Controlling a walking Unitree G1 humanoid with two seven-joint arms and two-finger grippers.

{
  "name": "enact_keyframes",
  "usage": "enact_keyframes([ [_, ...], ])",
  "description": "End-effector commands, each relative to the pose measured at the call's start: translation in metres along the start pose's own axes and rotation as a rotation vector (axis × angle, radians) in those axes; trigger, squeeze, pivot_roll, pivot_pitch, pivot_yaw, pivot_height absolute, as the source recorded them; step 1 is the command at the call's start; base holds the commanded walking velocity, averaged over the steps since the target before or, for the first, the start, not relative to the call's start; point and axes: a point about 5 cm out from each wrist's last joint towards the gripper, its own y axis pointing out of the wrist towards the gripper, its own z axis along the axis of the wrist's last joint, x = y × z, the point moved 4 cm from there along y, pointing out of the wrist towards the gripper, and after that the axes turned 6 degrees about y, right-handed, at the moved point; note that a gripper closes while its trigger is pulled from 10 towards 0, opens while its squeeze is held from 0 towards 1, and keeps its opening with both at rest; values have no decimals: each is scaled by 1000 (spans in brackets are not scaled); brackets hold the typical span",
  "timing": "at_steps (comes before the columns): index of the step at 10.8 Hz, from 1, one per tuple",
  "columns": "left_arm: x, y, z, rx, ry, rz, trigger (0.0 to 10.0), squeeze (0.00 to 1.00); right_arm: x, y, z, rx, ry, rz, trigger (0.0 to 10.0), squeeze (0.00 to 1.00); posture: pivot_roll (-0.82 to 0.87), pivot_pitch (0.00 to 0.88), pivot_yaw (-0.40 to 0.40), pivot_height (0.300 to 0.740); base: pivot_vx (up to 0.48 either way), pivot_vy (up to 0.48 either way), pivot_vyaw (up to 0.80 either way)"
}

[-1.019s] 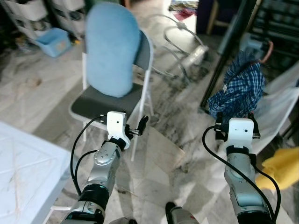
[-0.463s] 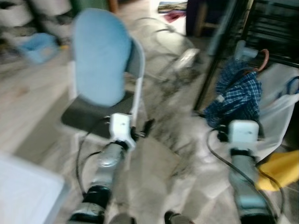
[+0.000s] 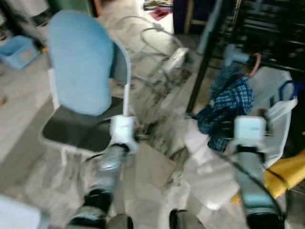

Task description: Hang hanger

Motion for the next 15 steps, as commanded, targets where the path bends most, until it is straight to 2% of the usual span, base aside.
enact_keyframes([
  [1, 10, 1, -3, -8, -9, -27, 10000, 0, 12, 0, -7, -26, -19, -24, 10000, 0, -141, 185, 41, 740, 0, 0, 0],
  [2, 11, 1, -3, -10, -10, -28, 10000, 0, 14, 3, -7, -30, -20, -15, 10000, 0, -141, 185, 41, 740, 0, 0, 0],
  [5, 11, 0, -5, -24, -8, -31, 10000, 0, 20, 24, -11, -97, 7, -4, 10000, 0, -139, 198, 51, 740, 0, 0, 0],
  [6, 12, 0, -6, -26, 0, -38, 10000, 0, 16, 37, -11, -131, 64, 12, 10000, 0, -137, 203, 54, 740, 0, 0, 0],
  [7, 14, -1, -3, -10, 4, -49, 10000, 0, 9, 46, -1, -102, 71, 39, 10000, 0, -133, 203, 53, 740, 281, 0, 0],
  [9, 13, -1, -3, -4, 4, -42, 10000, 0, 2, 46, 3, -83, 82, 54, 10000, 0, -122, 198, 47, 740, 412, 0, 0],
  [12, 12, -2, -3, -5, -2, -37, 10000, 0, 3, 42, 2, -67, 98, 46, 10000, 0, -126, 202, 48, 740, 405, 0, 0],
  [14, 15, 0, -3, -12, -16, -45, 10000, 0, 3, 42, -3, -113, 78, 13, 10000, 0, -135, 202, 53, 740, 120, 0, 0],
  [15, 16, 0, -4, -18, -17, -48, 10000, 0, 8, 39, -13, -173, 48, -48, 10000, 0, -135, 201, 52, 740, 0, 0, 0],
])
